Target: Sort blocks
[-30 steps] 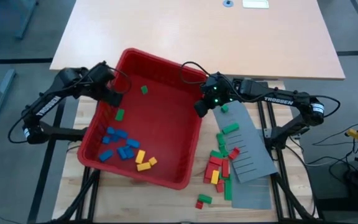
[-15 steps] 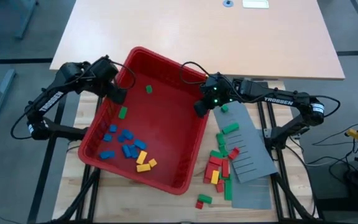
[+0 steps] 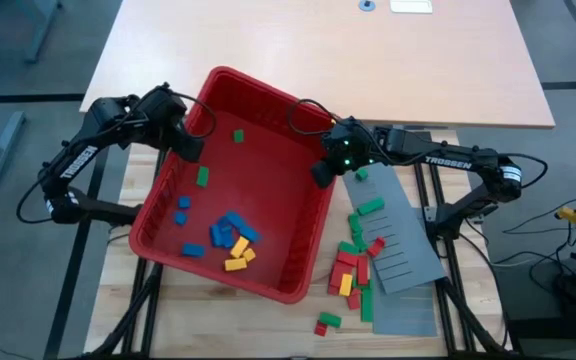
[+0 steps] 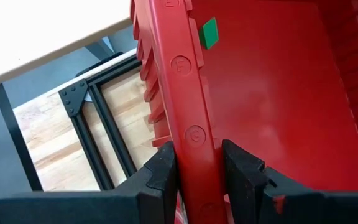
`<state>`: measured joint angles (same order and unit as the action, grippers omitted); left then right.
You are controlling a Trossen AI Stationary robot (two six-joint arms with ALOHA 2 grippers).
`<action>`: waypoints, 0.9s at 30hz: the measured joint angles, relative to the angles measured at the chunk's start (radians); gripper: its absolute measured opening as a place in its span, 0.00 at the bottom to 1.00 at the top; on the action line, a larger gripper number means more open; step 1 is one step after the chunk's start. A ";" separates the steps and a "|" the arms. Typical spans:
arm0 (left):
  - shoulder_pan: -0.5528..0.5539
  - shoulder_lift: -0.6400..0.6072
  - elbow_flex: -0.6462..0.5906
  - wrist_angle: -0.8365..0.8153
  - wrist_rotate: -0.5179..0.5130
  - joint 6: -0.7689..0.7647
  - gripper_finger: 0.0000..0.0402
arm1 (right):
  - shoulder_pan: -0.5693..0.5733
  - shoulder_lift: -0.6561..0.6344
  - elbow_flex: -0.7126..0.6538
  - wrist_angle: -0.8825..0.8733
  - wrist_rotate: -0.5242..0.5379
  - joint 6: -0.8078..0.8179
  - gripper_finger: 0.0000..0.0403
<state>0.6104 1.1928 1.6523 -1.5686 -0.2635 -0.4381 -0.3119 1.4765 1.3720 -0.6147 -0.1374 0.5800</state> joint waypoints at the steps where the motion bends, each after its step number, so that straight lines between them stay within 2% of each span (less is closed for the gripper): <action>1: -0.002 0.002 0.007 -0.003 -0.001 0.000 0.21 | 0.000 0.000 0.000 0.000 0.000 0.001 0.00; 15: -0.021 0.039 0.035 -0.002 0.006 0.035 0.21 | 0.000 0.012 0.000 -0.002 0.000 0.000 0.00; 27: -0.017 0.059 -0.038 0.005 0.026 0.034 0.21 | 0.002 0.025 0.000 -0.008 0.000 -0.014 0.00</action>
<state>0.5934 1.2514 1.6139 -1.5634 -0.2371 -0.4046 -0.3096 1.5018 1.3720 -0.6228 -0.1379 0.5658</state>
